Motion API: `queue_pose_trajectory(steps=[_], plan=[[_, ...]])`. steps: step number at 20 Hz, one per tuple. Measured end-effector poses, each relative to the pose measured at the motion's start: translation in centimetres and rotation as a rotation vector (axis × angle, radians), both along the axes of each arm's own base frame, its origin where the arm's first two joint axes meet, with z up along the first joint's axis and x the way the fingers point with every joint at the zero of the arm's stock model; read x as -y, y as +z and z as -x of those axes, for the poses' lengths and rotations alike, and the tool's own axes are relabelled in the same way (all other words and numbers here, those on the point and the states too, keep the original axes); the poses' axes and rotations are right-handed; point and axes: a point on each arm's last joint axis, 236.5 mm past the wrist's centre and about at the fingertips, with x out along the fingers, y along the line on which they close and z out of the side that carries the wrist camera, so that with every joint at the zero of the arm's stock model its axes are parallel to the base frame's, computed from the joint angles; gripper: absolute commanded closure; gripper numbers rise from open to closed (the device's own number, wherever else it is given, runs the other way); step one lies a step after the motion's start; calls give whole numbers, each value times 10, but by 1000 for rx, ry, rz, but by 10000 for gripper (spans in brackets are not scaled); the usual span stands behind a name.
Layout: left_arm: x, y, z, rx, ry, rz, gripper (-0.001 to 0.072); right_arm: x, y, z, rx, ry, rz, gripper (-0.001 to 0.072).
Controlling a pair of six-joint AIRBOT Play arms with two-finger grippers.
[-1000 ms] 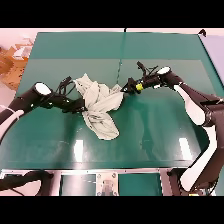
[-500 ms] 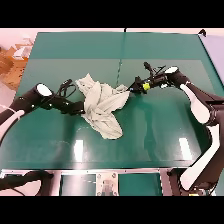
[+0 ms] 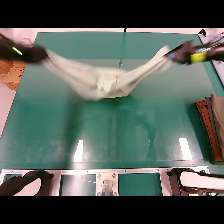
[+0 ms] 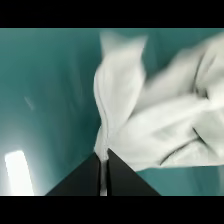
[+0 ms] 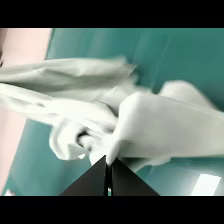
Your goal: Fold the shirts.
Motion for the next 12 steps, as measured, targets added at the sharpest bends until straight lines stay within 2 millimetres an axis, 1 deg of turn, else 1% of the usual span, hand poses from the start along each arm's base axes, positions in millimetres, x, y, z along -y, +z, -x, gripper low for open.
queue_pose_trajectory(steps=[1, 2, 3, 4, 5, 6, 7, 8, 9, 10, 11, 12], plan=[[-7, 54, 7, 128, 19, -7, 686, 9, 34, 13, 89, -39, 25, 696], [-13, 104, 20, 249, 35, -11, 686, 17, 71, 29, 190, -85, 53, 695], [-18, 145, 34, 349, 51, -20, 686, 23, 104, 47, 282, -130, 80, 695], [-23, 179, 49, 436, 68, -30, 686, 29, 134, 65, 373, -181, 109, 695], [-28, 207, 65, 509, 84, -42, 686, 36, 162, 84, 462, -242, 148, 695], [-32, 227, 78, 560, 99, -55, 686, 42, 184, 102, 538, -298, 192, 695], [-36, 238, 86, 590, 113, -65, 685, 46, 199, 117, 594, -345, 234, 695], [-39, 241, 91, 598, 124, -77, 685, 49, 209, 131, 637, -387, 280, 695], [-41, 240, 92, 593, 129, -85, 686, 52, 216, 141, 668, -422, 316, 695], [-43, 234, 90, 575, 133, -92, 685, 54, 218, 148, 682, -443, 337, 695], [-45, 225, 85, 552, 137, -99, 686, 56, 217, 152, 681, -459, 350, 695], [-46, 213, 79, 523, 139, -103, 685, 59, 210, 152, 667, -472, 356, 695]])
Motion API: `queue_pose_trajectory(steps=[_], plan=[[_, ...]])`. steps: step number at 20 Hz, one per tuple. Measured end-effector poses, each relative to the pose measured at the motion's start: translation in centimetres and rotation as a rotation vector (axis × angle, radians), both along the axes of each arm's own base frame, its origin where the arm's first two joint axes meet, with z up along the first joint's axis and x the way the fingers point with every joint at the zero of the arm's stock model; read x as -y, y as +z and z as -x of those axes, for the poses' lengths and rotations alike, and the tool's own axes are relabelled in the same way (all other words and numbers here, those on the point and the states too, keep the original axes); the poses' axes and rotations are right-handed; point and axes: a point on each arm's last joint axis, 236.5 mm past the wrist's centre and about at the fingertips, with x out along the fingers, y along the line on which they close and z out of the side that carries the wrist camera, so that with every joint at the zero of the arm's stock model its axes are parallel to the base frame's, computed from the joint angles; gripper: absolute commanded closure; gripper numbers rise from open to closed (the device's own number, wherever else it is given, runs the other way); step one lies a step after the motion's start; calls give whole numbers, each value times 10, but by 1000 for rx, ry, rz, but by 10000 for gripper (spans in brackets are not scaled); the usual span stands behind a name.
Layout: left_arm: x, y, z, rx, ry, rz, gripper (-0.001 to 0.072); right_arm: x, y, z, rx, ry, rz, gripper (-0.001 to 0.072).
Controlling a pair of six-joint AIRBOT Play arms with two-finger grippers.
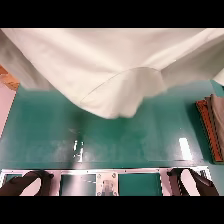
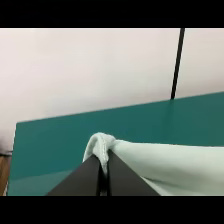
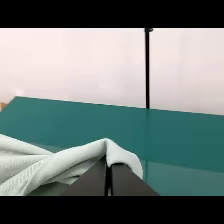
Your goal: Fold the shirts.
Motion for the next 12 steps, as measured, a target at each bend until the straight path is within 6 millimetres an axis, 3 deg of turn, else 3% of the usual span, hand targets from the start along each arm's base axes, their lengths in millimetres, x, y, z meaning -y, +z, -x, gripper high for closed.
queue_pose_trajectory(steps=[2, 5, 9, 12], plan=[[0, -34, -16, -80, -2, 5, 685, 9, -28, -10, -57, -15, -31, 694], [9, -123, -47, -273, -31, 46, 685, 16, -97, -47, -173, 23, -113, 695], [33, -284, -80, -567, -96, 159, 685, 7, -244, -108, -420, 68, -230, 695], [47, -390, -95, -732, -100, 270, 685, -5, -358, -132, -636, 63, -285, 695]])
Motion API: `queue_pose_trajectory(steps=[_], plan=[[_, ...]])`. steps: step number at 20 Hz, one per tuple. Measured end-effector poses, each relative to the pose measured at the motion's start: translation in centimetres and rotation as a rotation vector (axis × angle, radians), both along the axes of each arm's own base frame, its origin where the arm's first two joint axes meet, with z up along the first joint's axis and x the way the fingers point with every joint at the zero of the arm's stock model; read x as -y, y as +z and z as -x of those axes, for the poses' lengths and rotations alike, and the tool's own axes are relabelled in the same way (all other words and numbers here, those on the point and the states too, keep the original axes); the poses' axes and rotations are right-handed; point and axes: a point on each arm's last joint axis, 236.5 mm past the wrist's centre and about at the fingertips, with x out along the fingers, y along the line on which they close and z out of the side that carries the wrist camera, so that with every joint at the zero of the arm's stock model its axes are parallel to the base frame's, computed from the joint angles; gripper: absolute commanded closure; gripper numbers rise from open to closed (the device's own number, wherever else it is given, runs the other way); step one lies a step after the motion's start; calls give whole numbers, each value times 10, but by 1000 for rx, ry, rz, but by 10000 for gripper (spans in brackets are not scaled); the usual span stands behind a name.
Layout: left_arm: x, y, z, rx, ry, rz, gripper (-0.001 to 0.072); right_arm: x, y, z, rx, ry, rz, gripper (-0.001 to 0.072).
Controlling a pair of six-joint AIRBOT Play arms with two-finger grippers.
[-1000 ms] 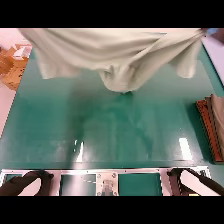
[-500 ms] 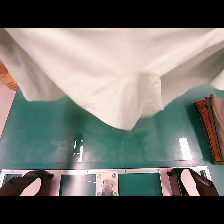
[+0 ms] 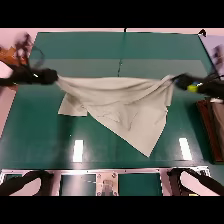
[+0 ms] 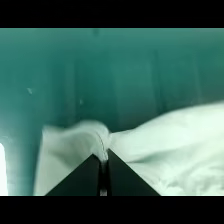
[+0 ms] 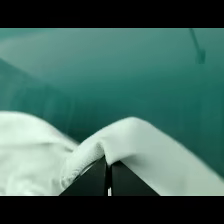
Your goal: Fold the shirts.
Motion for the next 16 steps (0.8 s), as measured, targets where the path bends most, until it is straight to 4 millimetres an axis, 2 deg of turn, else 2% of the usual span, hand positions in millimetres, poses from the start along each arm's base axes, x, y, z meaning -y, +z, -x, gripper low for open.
queue_pose_trajectory(steps=[2, 4, 5, 6, 7, 9, 11, 13, 14, 16], plan=[[8, -45, -7, -68, 17, 61, 685, -4, -57, -5, -115, 1, -19, 695], [15, -66, -18, -83, 39, 122, 683, -5, -89, -7, -182, 2, -26, 686], [17, -71, -23, -83, 45, 140, 580, -4, -96, -10, -194, 0, -29, 493], [17, -69, -31, -66, 54, 155, 251, -2, -97, -13, -196, 1, -28, 306], [17, -63, -39, -47, 60, 167, 95, 1, -93, -17, -193, 7, -36, 296], [10, -42, -54, -6, 63, 184, 101, 16, -75, -22, -184, -1, -64, 367], [-4, -13, -65, 25, 60, 204, 101, 35, -51, -17, -184, -8, -107, 366], [-27, 9, -69, 43, 62, 204, 101, 52, -34, 1, -204, -21, -144, 366], [-41, 15, -68, 40, 67, 194, 101, 58, -30, 12, -217, -34, -159, 366], [-66, 12, -60, 5, 73, 156, 102, 68, -31, 40, -270, -85, -192, 365]])
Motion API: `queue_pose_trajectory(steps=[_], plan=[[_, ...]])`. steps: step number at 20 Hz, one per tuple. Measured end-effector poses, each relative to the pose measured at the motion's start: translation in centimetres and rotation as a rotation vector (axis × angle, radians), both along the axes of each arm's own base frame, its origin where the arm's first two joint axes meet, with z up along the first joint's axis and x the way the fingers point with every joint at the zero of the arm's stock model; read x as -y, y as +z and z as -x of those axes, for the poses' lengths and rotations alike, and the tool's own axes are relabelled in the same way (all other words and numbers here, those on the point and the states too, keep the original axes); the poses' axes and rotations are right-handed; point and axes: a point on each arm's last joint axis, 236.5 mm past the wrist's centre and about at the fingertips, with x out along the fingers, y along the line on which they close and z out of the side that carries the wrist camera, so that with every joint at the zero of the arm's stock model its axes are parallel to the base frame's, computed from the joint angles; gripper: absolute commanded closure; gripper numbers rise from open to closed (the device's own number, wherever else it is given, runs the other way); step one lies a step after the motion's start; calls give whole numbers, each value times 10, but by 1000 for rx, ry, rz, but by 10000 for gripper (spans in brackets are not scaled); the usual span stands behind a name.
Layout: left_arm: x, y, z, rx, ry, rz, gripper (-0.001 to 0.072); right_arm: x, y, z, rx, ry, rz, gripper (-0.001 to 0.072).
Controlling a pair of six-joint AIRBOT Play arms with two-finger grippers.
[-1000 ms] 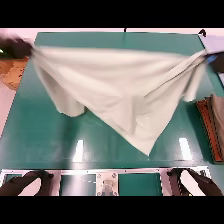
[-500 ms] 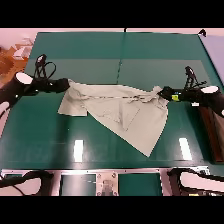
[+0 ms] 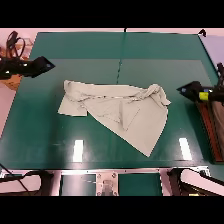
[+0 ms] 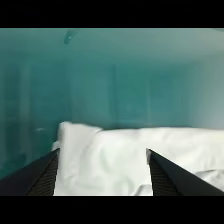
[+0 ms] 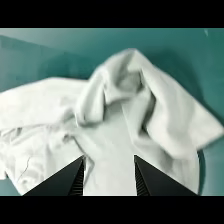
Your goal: Fold the shirts.
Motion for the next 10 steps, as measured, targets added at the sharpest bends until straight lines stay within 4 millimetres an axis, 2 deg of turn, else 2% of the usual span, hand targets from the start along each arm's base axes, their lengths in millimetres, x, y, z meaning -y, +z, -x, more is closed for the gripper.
queue_pose_trajectory(steps=[2, 4, 7, 10], plan=[[-24, -17, 13, -64, 9, -54, 102, 3, -14, 33, -99, -65, -26, 364], [-36, -43, 29, -140, 3, -96, 102, -2, -36, 69, -218, -119, -39, 363], [-42, -90, 52, -249, -22, -117, 102, -17, -72, 119, -373, -162, -58, 343], [-33, -133, 66, -339, -54, -67, 103, -39, -103, 158, -496, -169, -104, 330]])
